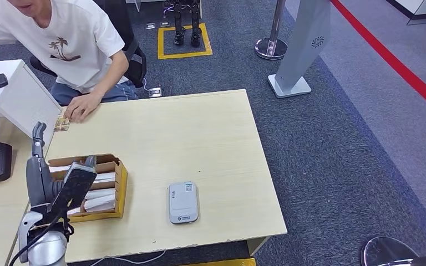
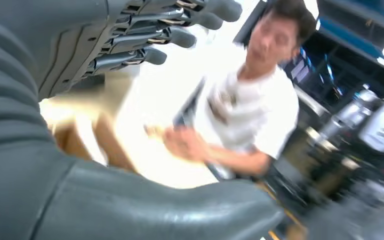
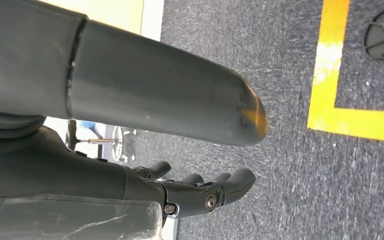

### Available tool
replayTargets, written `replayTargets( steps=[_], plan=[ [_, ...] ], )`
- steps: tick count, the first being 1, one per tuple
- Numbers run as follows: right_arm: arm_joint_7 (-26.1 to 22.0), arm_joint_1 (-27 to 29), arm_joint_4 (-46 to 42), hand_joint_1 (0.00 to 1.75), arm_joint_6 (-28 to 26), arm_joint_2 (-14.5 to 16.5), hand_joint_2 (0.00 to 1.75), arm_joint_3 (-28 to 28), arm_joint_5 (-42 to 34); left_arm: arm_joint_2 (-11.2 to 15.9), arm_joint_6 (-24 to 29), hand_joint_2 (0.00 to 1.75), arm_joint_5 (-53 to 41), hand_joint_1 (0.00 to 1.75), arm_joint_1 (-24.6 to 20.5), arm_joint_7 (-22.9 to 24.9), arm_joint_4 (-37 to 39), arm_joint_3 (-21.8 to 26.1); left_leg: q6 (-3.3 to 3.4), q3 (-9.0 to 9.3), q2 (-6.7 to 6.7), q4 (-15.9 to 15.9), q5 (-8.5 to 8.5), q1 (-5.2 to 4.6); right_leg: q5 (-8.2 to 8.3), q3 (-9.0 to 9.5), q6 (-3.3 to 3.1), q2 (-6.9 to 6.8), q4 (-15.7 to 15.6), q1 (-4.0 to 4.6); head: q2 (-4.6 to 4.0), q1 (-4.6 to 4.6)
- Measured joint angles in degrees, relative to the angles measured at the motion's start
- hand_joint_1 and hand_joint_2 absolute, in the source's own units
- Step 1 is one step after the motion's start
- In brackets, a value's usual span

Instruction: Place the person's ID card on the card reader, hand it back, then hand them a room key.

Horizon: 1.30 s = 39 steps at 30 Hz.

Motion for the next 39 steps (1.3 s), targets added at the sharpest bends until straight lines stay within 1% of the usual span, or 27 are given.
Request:
replayTargets(
  steps=[3, 6, 9, 14, 23, 32, 39],
  plan=[
    [-0.84, 0.15, 0.21, 0.00, -0.57, 0.00, 0.00, 0.00, -0.94, -2.63, -2.01, 1.75, 10.41, 0.00, 5.45, -2.79, -2.60, -0.75, 0.03, -0.01, -0.02, 0.00, -0.03, 0.01, -0.02, 0.00, 0.00, -0.05, -0.01, 0.00, 0.00, 0.01],
    [-1.50, 0.19, 0.36, 0.00, -1.00, 0.00, 0.00, 0.00, -1.67, -4.37, -2.89, 1.75, 15.66, 0.00, 9.16, -4.89, -3.63, -1.27, 0.04, 0.01, -0.02, 0.00, -0.04, 0.01, -0.02, 0.02, 0.00, -0.06, -0.01, 0.00, 0.00, 0.00],
    [-2.37, 0.20, 0.63, 0.00, -1.85, 0.00, 0.00, 0.00, -2.50, -5.65, -2.91, 1.75, 18.92, 0.00, 11.67, -7.12, -4.24, -1.52, 0.05, 0.02, -0.03, 0.00, -0.03, 0.03, -0.02, 0.04, 0.00, -0.07, -0.01, 0.01, 0.00, 0.00],
    [-3.40, 0.15, 1.06, 0.00, -2.56, 0.00, 0.00, 0.00, -3.30, -6.37, -2.84, 1.75, 19.09, 0.00, 13.76, -7.74, -4.78, -2.14, 0.05, 0.03, -0.04, 0.00, -0.01, 0.03, -0.01, 0.06, 0.00, -0.08, 0.00, 0.01, 0.00, 0.00],
    [-5.20, -0.22, 1.74, 0.00, -2.64, -0.35, 0.00, 0.00, -4.25, -6.38, -0.66, 1.75, 15.45, 0.00, 13.78, -8.59, -4.78, -4.45, 0.05, 0.04, -0.03, 0.00, -0.01, 0.01, 0.00, 0.05, 0.01, -0.07, -0.01, 0.01, 0.00, 0.01],
    [-5.73, -0.46, 1.81, 0.00, -3.02, -0.45, 0.00, 0.00, -5.39, -6.25, 0.93, 1.75, 14.92, 0.00, 13.44, -9.09, -4.78, -5.43, 0.05, 0.05, -0.03, 0.00, -0.01, 0.02, 0.00, 0.03, 0.01, -0.06, -0.01, 0.01, 0.00, -0.01],
    [-6.98, -0.83, 1.80, 0.00, -3.24, -0.91, 0.00, 0.00, -5.89, -5.82, 1.53, 1.75, 14.32, 0.00, 11.02, -9.24, -4.76, -5.47, 0.05, 0.05, -0.03, 0.00, 0.00, 0.01, 0.01, 0.04, 0.01, -0.06, 0.00, 0.01, 0.00, 0.00]
  ],
)
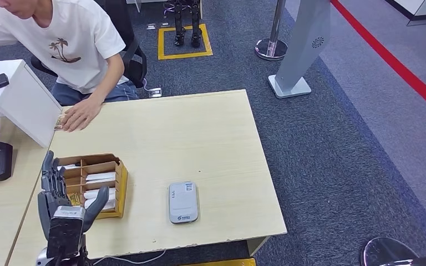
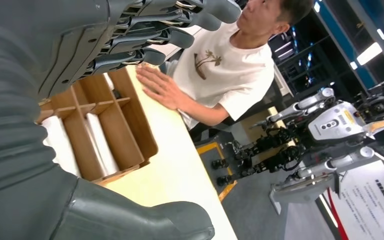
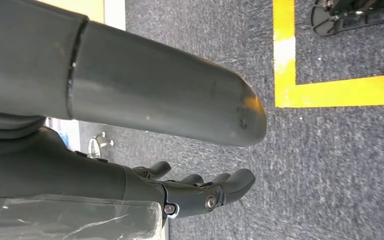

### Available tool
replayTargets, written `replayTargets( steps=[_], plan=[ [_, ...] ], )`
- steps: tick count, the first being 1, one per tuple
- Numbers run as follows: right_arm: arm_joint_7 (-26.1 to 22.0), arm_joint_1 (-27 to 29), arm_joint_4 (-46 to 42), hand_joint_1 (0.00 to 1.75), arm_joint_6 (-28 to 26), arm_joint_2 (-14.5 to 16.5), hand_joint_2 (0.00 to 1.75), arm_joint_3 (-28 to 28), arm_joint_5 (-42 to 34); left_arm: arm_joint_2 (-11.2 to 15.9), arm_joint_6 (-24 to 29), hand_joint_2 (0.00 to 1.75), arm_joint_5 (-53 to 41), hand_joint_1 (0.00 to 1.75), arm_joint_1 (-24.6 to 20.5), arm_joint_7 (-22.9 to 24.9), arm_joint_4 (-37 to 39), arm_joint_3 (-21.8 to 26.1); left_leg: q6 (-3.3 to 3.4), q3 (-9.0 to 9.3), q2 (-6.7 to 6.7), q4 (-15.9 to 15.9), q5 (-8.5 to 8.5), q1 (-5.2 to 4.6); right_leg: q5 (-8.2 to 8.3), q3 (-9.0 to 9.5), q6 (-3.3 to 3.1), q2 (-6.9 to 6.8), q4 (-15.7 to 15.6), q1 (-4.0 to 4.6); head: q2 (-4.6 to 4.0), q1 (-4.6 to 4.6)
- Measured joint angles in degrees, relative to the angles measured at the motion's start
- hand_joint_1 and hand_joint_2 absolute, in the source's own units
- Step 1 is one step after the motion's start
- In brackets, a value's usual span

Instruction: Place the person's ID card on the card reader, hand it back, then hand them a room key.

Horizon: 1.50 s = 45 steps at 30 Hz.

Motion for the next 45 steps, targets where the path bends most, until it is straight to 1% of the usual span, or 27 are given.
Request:
replayTargets(
  steps=[4, 15, 24, 37, 41, 45],
  plan=[
    [-0.16, -0.10, -0.02, 0.00, -0.01, -0.29, 0.00, 0.00, -0.05, 0.26, 0.73, 1.75, -1.09, 0.00, -1.27, -0.09, 0.00, -0.27, 0.00, 0.00, 0.00, 0.00, 0.00, 0.00, 0.00, 0.00, 0.00, 0.00, 0.00, 0.00, 0.00, -0.01],
    [-0.36, -0.33, -0.06, 0.00, 0.04, -0.75, 0.00, 0.00, -1.06, 0.57, 1.10, 1.75, -2.03, 0.00, -2.58, 0.58, 0.00, -0.81, 0.00, 0.01, 0.01, 0.00, 0.00, 0.00, 0.00, -0.01, 0.00, 0.03, 0.00, 0.00, 0.00, -0.01],
    [2.70, -0.15, -0.26, 0.00, 0.06, -0.38, 0.00, 0.00, 0.99, 0.70, 2.38, 1.75, -5.06, 0.00, -2.60, 0.58, -1.38, -1.46, 0.00, 0.00, 0.01, 0.00, 0.00, 0.00, 0.00, -0.01, 0.00, 0.02, 0.00, 0.00, 0.00, -0.01],
    [4.09, 0.07, -0.26, 0.00, 0.69, 0.17, 0.00, 0.00, 2.95, 0.75, 2.99, 1.75, -6.00, 0.00, -2.46, 0.45, -4.46, -1.68, 0.00, 0.00, 0.01, 0.00, 0.00, 0.00, 0.00, 0.00, 0.00, 0.02, 0.00, 0.00, 0.00, 0.00],
    [4.93, 0.16, -0.26, 0.00, 0.96, 0.53, 0.00, 0.00, 3.12, 0.76, 3.85, 1.75, -7.21, 0.00, -1.91, -0.15, -5.28, -1.68, 0.00, -0.01, 0.00, 0.00, -0.01, 0.00, 0.00, 0.02, 0.00, 0.01, 0.01, 0.00, 0.00, 0.00],
    [6.51, 0.53, -0.24, 0.00, 0.88, 1.40, 0.00, 0.00, 2.58, 0.42, 4.61, 1.75, -7.53, 0.00, 1.12, -0.78, -6.27, -1.66, 0.00, -0.03, -0.01, 0.00, -0.01, 0.00, -0.03, 0.01, -0.01, 0.00, 0.00, 0.00, 0.00, 0.00]
  ],
)
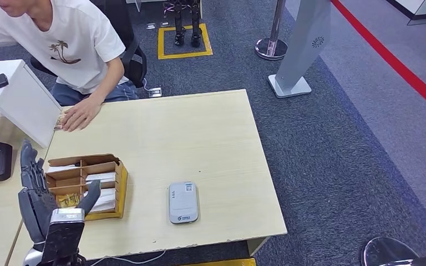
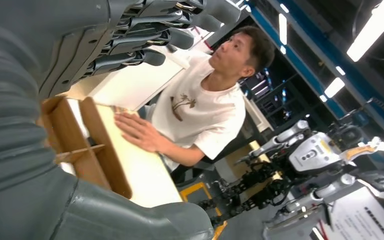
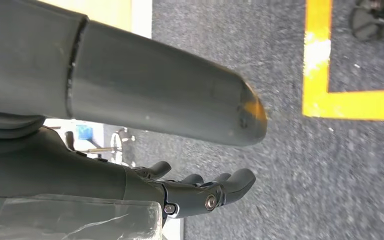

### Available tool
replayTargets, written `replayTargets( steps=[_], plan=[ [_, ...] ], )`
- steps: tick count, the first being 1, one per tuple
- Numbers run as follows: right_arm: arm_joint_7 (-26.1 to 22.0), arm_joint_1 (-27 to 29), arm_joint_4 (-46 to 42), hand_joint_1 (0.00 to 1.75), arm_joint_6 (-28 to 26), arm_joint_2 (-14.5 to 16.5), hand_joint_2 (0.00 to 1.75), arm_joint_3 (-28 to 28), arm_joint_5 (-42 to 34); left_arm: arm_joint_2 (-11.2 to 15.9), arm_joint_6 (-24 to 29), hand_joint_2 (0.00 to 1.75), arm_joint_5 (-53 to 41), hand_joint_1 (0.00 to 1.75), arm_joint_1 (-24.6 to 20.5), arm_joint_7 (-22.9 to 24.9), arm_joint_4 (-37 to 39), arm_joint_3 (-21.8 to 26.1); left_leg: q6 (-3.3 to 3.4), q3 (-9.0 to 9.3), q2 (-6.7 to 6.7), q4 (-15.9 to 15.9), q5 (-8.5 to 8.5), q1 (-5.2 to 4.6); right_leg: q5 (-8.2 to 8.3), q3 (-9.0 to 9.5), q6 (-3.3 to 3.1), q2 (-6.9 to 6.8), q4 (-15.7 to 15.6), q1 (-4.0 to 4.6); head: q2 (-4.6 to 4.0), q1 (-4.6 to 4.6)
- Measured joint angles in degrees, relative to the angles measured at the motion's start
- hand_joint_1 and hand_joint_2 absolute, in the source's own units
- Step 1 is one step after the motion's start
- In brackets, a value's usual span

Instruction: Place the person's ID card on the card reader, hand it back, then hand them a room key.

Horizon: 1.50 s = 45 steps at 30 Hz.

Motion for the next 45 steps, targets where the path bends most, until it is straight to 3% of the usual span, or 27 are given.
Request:
replayTargets(
  steps=[12, 29, 45],
  plan=[
    [-1.76, 0.18, 0.16, 0.00, -0.12, 1.01, 0.00, 0.00, 0.62, -0.87, -0.98, 1.75, -0.67, 0.00, 3.38, -0.87, -0.69, 0.02, 0.02, 0.00, -0.01, 0.00, 0.00, 0.00, 0.01, 0.02, 0.01, -0.02, 0.00, 0.00, 0.00, -0.01],
    [1.41, 0.62, 0.63, 0.00, 1.39, 1.72, 0.00, 0.00, 3.22, -1.54, -0.48, 1.75, -2.64, 0.00, 5.99, -0.73, -1.50, 0.13, 0.03, -0.01, -0.01, 0.00, -0.02, 0.00, 0.00, 0.01, 0.01, -0.03, 0.00, 0.00, 0.00, 0.00],
    [0.34, 0.51, 1.15, 0.00, 1.75, 1.72, 0.00, 0.00, 3.77, -1.35, -0.75, 1.75, -9.03, 0.00, 5.47, 3.38, 0.93, 0.42, 0.03, 0.00, -0.01, 0.00, -0.02, 0.00, 0.00, 0.00, 0.01, -0.02, 0.00, 0.00, 0.00, 0.00]
  ],
)
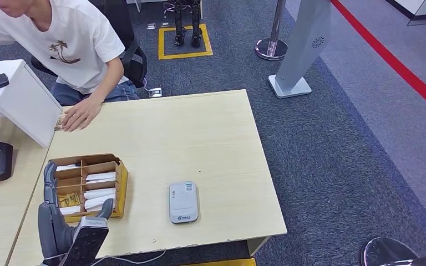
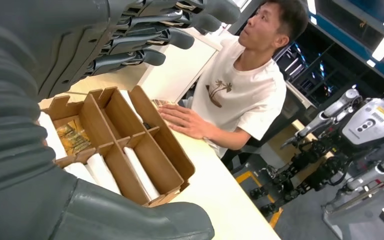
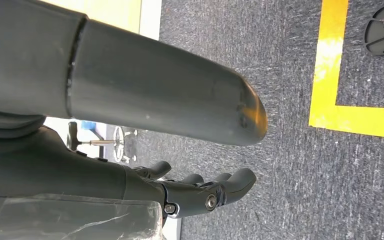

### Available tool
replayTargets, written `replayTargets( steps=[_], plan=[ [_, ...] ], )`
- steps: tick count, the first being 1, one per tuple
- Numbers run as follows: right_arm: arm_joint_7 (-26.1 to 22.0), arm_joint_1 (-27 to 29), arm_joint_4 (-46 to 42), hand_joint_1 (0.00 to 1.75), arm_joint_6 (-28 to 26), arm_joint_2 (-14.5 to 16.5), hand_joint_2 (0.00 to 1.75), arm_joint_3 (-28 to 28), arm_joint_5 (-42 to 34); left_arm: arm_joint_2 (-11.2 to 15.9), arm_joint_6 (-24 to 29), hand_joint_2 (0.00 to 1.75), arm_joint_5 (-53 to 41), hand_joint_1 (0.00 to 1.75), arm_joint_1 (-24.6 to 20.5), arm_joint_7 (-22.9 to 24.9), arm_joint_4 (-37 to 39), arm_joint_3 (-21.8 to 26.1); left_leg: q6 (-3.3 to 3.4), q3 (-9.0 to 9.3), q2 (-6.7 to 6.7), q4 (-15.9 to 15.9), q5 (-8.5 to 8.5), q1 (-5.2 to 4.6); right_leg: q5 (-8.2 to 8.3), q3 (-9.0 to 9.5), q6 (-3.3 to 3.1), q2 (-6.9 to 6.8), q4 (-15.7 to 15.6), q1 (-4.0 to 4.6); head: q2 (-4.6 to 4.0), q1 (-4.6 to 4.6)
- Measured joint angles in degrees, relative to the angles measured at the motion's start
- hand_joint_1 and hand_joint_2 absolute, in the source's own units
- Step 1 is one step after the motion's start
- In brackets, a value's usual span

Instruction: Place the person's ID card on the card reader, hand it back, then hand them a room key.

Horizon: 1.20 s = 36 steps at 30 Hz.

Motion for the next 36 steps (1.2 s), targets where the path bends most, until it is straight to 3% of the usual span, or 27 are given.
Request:
replayTargets(
  steps=[36],
  plan=[
    [-1.03, -0.02, 0.01, 0.00, -0.57, 0.00, 0.00, 0.00, -3.24, 0.26, 1.03, 1.75, -4.49, 0.00, 0.77, 0.68, 0.20, 1.43, 0.00, -0.02, 0.00, 0.00, 0.00, 0.00, 0.00, 0.01, 0.00, 0.00, 0.00, 0.00, 0.00, 0.00]
  ],
)
